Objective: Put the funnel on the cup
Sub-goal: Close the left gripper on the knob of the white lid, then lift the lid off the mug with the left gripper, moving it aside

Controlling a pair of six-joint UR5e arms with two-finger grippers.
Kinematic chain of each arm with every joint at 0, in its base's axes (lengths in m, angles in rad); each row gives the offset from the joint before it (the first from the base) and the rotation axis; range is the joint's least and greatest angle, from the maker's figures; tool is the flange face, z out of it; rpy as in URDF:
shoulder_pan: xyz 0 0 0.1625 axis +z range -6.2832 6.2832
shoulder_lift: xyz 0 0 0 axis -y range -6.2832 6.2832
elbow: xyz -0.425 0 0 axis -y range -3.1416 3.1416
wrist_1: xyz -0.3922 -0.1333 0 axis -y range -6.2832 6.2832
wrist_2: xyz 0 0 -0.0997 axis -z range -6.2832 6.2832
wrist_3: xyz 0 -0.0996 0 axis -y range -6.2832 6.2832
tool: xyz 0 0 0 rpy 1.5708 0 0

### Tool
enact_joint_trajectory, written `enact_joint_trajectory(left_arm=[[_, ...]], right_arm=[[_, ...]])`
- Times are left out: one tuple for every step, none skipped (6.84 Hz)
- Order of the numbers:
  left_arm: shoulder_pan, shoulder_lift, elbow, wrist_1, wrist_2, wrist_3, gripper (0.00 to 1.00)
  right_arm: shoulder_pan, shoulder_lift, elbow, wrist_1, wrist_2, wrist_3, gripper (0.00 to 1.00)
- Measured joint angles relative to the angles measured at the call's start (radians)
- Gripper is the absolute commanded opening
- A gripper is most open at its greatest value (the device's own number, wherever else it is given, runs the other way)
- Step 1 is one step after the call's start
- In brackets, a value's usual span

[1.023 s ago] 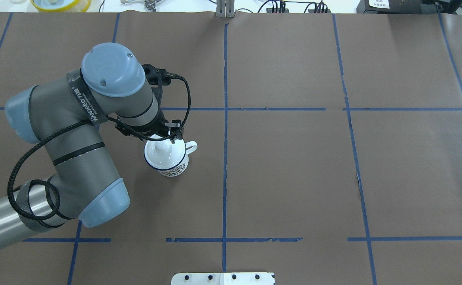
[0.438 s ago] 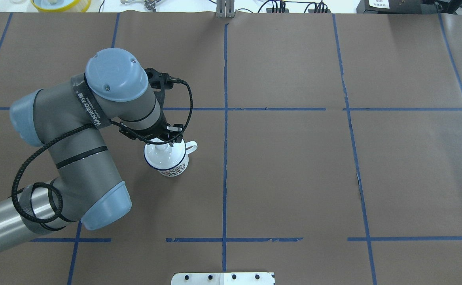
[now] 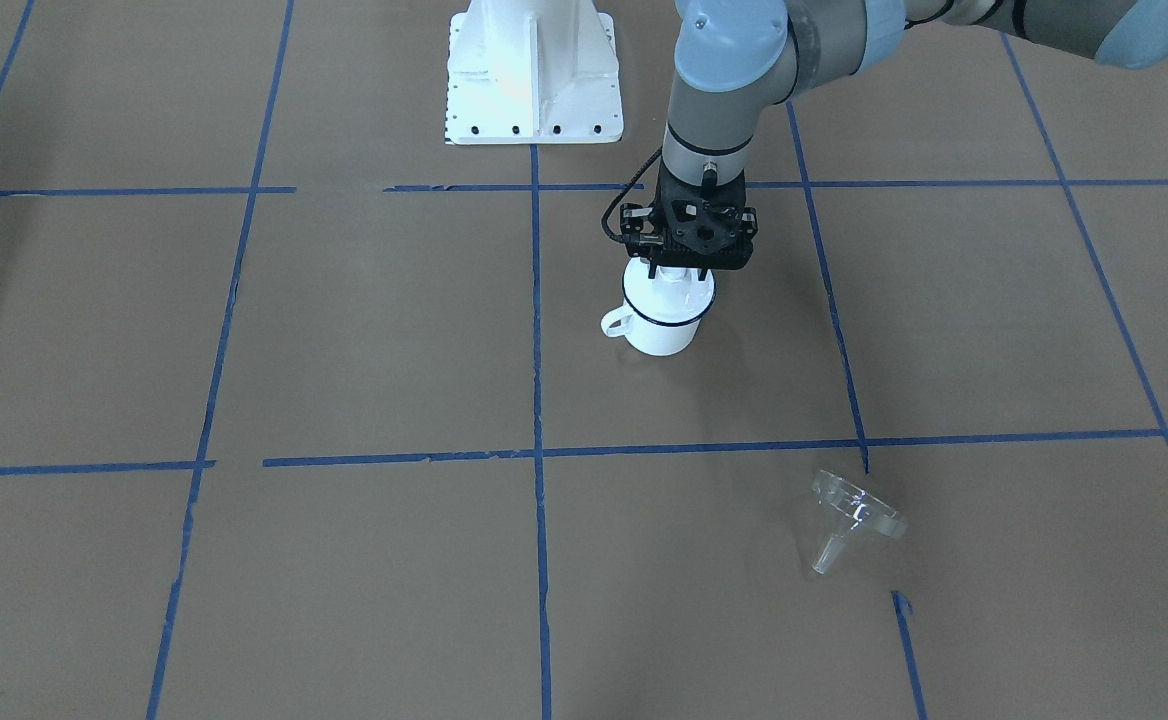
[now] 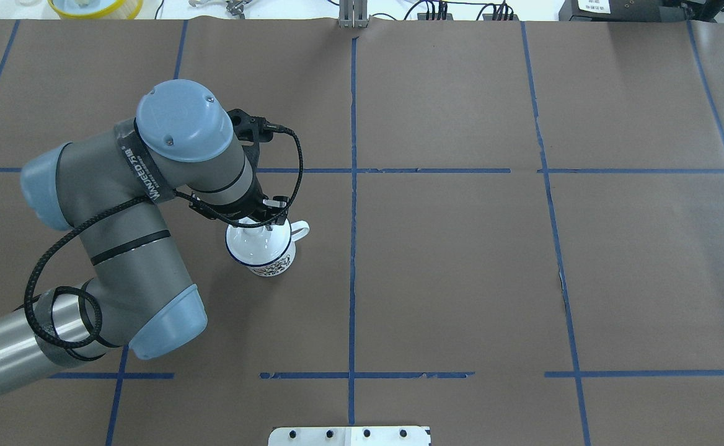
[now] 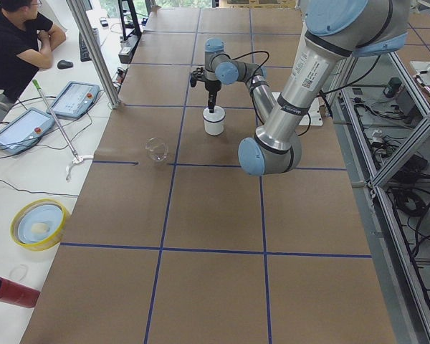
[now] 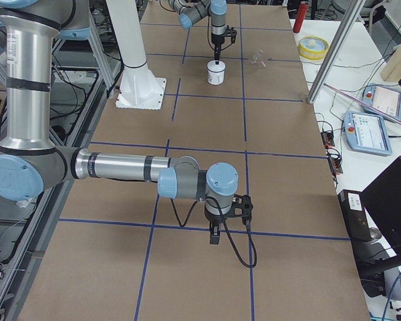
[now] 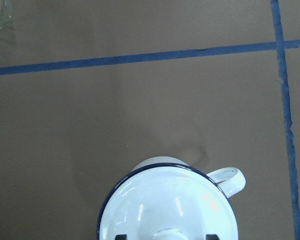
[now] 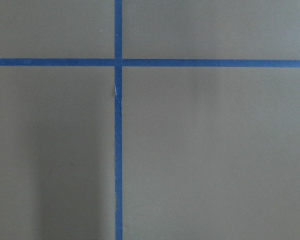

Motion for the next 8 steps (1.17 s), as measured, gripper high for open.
enact_joint_trajectory(left_arm=[[0.002,0.000,0.000,-0.002,-0.001,0.000,0.38],[0.003,0.000,-0.001,-0.003,-0.003,0.000,0.25],[0.003,0.001,-0.003,-0.002,-0.003,0.002,0.11],[0.003,0.002,-0.008,-0.001,-0.003,0.005,0.03],[0.000,0.003,-0.021,0.003,-0.002,0.007,0.00],[-0.009,0.003,-0.042,0.015,-0.002,0.009,0.00],[-0.024,0.002,-0.078,0.048,-0.002,0.014,0.00],[-0.049,0.000,-0.116,0.094,-0.003,0.038,0.00]], right_arm=[[0.000,0.000,0.000,0.000,0.000,0.000,1.00],[0.000,0.000,0.000,0.000,0.000,0.000,1.00],[0.000,0.000,0.000,0.000,0.000,0.000,1.00],[0.000,-0.001,0.000,0.000,0.000,0.000,1.00],[0.000,0.000,0.000,0.000,0.000,0.000,1.00],[0.000,0.000,0.000,0.000,0.000,0.000,1.00],[0.000,0.000,0.000,0.000,0.000,0.000,1.00],[0.000,0.000,0.000,0.000,0.000,0.000,1.00]])
